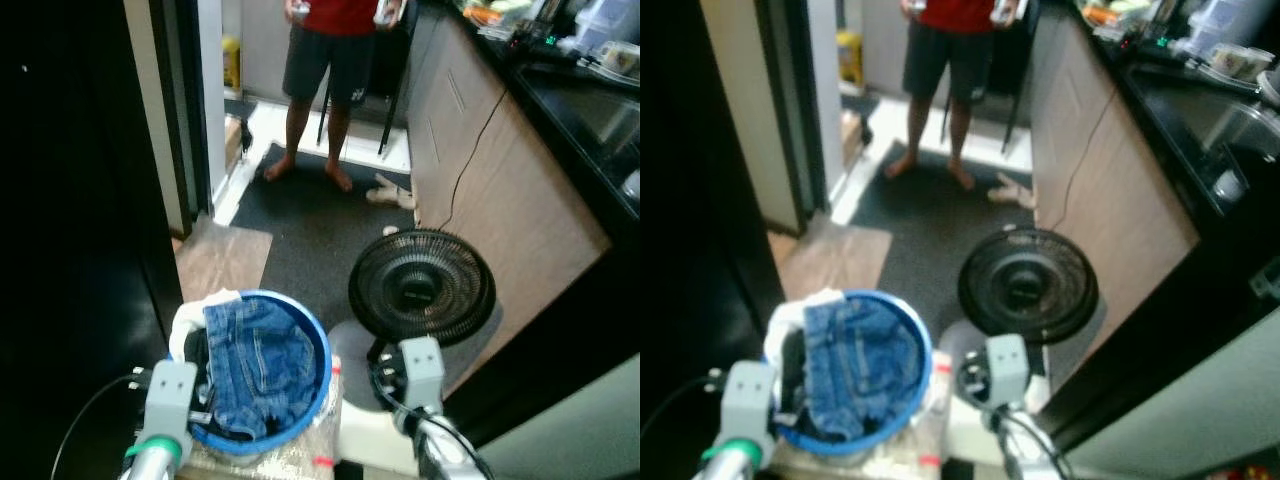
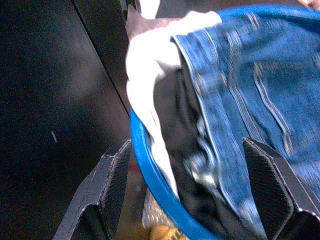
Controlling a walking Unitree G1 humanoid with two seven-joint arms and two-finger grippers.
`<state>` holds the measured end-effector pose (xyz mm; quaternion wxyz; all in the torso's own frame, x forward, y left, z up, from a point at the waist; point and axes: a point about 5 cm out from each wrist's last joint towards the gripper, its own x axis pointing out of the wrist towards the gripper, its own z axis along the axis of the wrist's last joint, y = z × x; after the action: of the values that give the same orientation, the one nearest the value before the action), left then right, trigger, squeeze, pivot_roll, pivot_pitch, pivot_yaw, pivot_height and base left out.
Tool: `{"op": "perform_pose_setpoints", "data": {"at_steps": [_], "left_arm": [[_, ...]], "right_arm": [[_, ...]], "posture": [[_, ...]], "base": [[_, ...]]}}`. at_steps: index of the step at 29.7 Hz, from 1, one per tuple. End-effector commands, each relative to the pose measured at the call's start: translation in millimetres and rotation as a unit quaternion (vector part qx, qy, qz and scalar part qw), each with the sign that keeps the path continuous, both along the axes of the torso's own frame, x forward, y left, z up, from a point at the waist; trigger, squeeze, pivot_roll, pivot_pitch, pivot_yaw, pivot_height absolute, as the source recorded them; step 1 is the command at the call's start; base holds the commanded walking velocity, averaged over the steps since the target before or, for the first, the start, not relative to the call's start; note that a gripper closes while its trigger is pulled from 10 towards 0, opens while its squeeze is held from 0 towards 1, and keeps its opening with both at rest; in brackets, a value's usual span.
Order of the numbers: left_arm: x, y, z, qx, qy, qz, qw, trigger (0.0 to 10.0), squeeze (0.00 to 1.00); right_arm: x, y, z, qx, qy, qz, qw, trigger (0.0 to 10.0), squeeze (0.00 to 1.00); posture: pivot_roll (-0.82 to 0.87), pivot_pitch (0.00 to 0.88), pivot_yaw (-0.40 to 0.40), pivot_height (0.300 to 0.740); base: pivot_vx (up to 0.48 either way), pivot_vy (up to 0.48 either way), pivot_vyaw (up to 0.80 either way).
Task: Clothes washing
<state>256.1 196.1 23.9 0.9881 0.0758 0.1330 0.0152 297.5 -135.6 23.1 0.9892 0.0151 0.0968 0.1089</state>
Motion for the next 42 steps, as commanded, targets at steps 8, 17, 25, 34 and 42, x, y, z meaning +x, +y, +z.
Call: {"op": "perform_pose_setpoints", "data": {"at_steps": [8, 17, 25, 34, 42], "left_arm": [[-8.5, -14.8, -6, -0.033, 0.01, -0.057, 0.998, 10.0, 0.0], [-0.6, -19.8, 5, -0.036, -0.013, -0.061, 0.997, 10.0, 0.0], [7.8, -24.2, 20, -0.045, -0.038, -0.068, 0.996, 10.0, 0.0], [32.2, -52.0, 93, -0.024, -0.157, -0.135, 0.978, 10.0, 0.0], [55.3, -63.1, 143, -0.025, -0.221, -0.131, 0.966, 10.0, 0.0]], "right_arm": [[11.4, -9.3, 19, 0.011, -0.049, -0.021, 0.999, 10.0, 0.0], [20.3, -2.3, 38, 0.011, -0.095, -0.013, 0.995, 10.0, 0.0], [26.4, 3.2, 55, 0.015, -0.133, -0.005, 0.991, 10.0, 0.0], [44.3, 13.0, 124, 0.039, -0.256, 0.004, 0.966, 10.0, 0.0], [52.0, 12.8, 149, 0.048, -0.286, 0.002, 0.957, 10.0, 0.0]], "posture": [[0.09, 0.077, -0.055, 0.715], [0.09, 0.078, -0.055, 0.69], [0.09, 0.078, -0.055, 0.675], [0.09, 0.093, -0.046, 0.65], [0.1, 0.135, -0.049, 0.625]], "base": [[0.0, 0.0, 0.0], [0.0, 0.0, 0.0], [0.0, 0.0, 0.0], [0.0, 0.0, 0.0], [0.0, 0.0, 0.0]]}}
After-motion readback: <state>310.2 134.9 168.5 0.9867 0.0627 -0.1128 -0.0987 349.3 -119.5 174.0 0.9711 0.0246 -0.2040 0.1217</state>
